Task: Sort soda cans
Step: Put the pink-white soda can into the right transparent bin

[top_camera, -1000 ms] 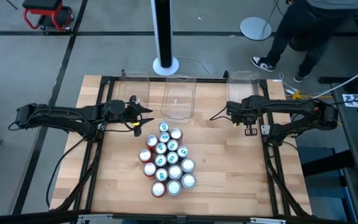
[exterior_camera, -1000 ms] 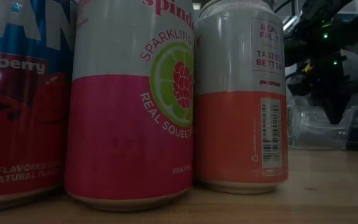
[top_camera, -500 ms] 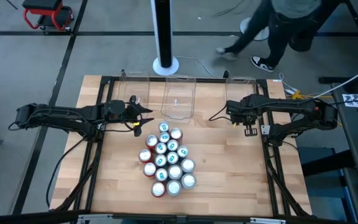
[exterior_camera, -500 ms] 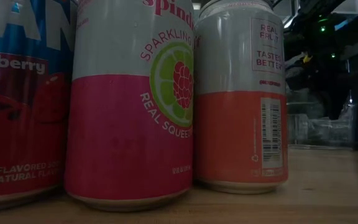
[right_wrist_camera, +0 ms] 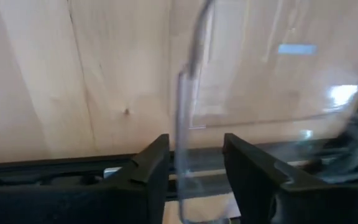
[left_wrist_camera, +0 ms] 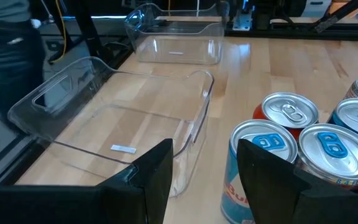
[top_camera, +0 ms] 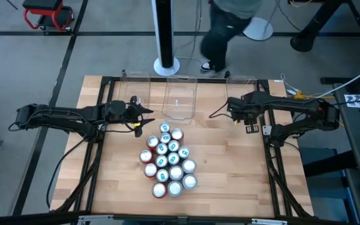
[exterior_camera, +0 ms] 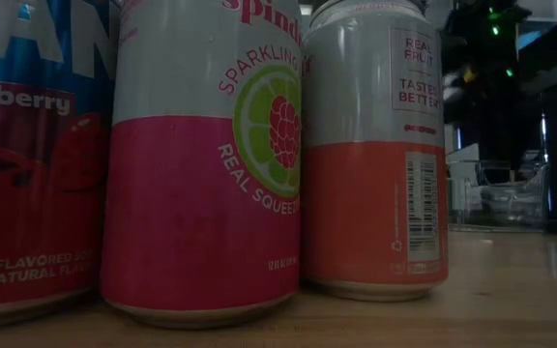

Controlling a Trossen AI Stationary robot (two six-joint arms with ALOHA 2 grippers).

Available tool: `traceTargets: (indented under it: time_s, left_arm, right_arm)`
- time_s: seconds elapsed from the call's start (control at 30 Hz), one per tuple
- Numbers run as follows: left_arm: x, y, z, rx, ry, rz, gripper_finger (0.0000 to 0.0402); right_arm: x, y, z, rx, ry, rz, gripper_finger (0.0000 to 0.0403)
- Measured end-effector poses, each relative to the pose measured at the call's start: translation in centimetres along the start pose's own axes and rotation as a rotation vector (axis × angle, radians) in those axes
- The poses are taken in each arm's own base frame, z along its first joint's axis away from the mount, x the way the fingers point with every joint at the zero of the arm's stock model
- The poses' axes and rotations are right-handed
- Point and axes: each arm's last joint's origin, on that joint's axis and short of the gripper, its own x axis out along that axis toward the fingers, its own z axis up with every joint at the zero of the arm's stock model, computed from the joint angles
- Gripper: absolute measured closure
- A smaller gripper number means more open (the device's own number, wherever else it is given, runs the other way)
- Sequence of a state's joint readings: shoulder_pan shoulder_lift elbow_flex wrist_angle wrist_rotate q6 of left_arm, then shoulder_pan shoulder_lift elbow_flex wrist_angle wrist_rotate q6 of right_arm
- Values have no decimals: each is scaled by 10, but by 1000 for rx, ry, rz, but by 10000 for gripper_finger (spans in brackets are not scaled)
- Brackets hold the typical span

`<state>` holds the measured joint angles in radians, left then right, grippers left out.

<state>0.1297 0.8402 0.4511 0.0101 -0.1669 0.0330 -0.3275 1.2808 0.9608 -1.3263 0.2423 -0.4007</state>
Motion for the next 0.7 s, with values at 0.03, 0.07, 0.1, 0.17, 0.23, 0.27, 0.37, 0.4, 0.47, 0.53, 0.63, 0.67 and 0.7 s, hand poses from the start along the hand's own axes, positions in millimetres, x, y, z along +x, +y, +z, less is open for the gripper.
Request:
traceTargets:
  time_s: [0.03,0.07,0.1,0.17,0.23,0.27,0.37,0.4,0.47,0.53,0.63,0.67,0.7]
  left_arm:
    - [0,0,0,0,0,0,233]
    - [0,0,0,0,0,0,233]
    - [0,0,0,0,0,0,233]
    - [0,0,0,0,0,0,233]
    - [0,0,0,0,0,0,233]
    - [0,0,0,-1,0,0,233]
    - [0,0,0,-6,5,0,233]
    - [0,0,-1,-8,9,0,233]
    - [0,0,-2,-16,16,-1,233]
    - [0,0,-2,-17,24,0,233]
    - [0,0,-2,-17,24,0,233]
    - [0,0,-2,-17,23,0,233]
    - [0,0,-2,-17,21,0,233]
  right_arm:
    - [-9,-2,0,3,-12,-6,245]
    - [-18,-5,0,6,-24,-11,243]
    - [-28,-7,0,8,-38,-17,241]
    - [-46,-8,2,1,-90,-41,240]
    - [-60,-7,8,-25,-169,-77,240]
    - [-66,-5,13,-60,-219,-98,240]
    - [-78,7,33,-194,-382,-203,239]
    - [-82,12,39,-237,-428,-247,239]
    - [-90,24,53,-309,-509,-349,239]
    - [-96,37,66,-382,-567,-441,239]
    - [-104,54,82,-477,-645,-552,239]
    - [-106,59,87,-499,-671,-583,239]
    - [-108,64,91,-520,-696,-604,239]
